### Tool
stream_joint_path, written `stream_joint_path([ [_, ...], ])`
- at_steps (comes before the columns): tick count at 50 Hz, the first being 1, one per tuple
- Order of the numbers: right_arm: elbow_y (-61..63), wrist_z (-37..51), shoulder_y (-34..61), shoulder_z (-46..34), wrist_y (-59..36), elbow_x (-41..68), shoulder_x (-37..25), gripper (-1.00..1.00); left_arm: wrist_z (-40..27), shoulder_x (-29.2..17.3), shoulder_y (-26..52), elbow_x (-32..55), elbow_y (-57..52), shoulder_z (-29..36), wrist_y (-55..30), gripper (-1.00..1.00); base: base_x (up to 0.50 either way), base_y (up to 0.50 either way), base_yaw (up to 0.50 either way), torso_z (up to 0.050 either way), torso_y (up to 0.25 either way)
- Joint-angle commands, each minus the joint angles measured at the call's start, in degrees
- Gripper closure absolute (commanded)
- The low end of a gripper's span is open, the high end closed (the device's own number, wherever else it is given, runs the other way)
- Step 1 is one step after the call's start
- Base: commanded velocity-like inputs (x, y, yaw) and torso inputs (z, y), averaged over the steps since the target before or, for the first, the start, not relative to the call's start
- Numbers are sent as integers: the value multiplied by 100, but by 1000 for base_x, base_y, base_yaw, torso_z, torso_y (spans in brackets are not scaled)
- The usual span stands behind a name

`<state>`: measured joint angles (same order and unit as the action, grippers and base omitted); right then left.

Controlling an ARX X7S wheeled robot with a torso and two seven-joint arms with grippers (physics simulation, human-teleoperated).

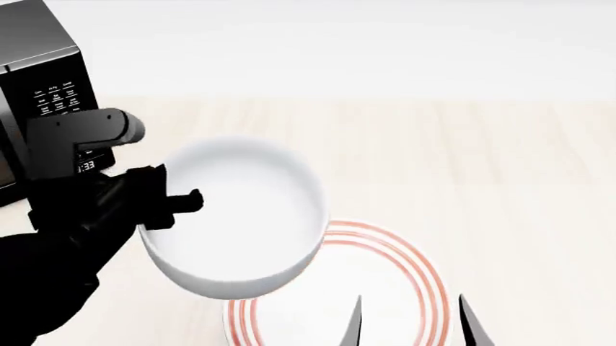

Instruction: Pick up the white bowl and put it on the plate.

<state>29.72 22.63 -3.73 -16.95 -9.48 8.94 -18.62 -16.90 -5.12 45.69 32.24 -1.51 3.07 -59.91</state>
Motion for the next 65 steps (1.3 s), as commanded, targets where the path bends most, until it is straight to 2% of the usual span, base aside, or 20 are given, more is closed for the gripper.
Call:
stream_joint_path([
  [1,-32,20,-13,24,40,30,-31,-100,57,293,381,-4,493,467,272,100,0,0,0,0,0],
  [19,-138,-6,-2,-83,65,44,-39,-100,16,436,602,182,1386,1059,1052,100,0,0,0,0,1],
  [47,-140,24,-1,-72,83,118,-107,-100,-345,432,641,1134,1816,1990,1748,100,0,0,0,0,0],
  [65,-211,46,-4,-55,115,173,-136,-100,-437,474,911,1397,2953,2693,2986,100,0,0,0,0,1],
])
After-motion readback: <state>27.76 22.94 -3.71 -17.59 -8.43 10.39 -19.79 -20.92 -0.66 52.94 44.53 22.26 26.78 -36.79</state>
